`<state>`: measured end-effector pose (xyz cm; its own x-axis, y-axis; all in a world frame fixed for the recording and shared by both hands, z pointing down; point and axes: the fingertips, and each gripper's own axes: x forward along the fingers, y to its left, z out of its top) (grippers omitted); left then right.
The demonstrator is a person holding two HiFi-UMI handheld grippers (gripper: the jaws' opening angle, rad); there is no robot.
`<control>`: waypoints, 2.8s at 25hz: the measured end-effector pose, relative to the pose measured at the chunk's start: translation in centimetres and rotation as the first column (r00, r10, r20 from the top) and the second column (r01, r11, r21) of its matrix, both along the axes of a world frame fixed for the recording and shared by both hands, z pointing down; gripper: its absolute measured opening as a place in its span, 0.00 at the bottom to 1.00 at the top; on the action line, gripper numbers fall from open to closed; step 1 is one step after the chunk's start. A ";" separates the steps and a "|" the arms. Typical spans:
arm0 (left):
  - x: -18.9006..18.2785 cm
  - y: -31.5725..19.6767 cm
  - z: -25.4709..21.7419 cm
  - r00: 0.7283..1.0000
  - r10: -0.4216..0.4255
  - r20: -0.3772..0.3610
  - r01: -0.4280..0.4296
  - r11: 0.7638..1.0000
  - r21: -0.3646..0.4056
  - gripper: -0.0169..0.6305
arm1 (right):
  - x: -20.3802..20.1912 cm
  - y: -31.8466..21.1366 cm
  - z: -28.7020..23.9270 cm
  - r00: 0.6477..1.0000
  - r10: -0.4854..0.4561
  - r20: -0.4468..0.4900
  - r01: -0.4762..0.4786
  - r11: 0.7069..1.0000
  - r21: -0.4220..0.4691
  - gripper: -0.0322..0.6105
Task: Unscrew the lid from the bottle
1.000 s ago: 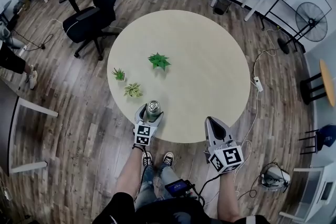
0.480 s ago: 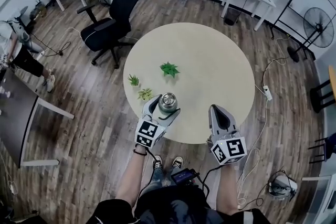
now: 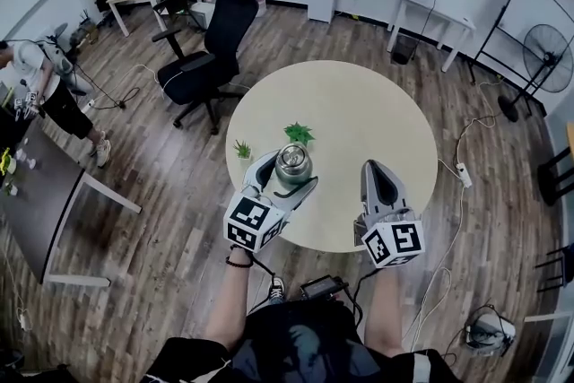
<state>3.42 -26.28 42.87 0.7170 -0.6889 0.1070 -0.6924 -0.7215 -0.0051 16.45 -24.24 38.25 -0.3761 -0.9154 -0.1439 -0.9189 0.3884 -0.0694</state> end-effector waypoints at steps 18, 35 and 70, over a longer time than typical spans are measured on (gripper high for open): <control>1.0 1.2 0.2 0.999 0.039 0.023 -0.039 0.999 -0.013 0.60 | -6.0 2.1 -1.9 0.960 -0.259 -0.106 0.268 0.961 0.071 0.57; 4.8 2.9 1.3 0.985 0.159 0.068 -0.159 0.987 -0.010 0.60 | -10.5 2.2 -0.5 0.907 -0.384 -0.176 0.393 0.919 0.021 0.44; 4.0 6.8 -1.5 0.869 0.492 0.060 -0.495 0.865 0.082 0.60 | -12.7 5.8 -4.1 0.585 -0.791 -0.181 0.802 0.597 -0.017 0.47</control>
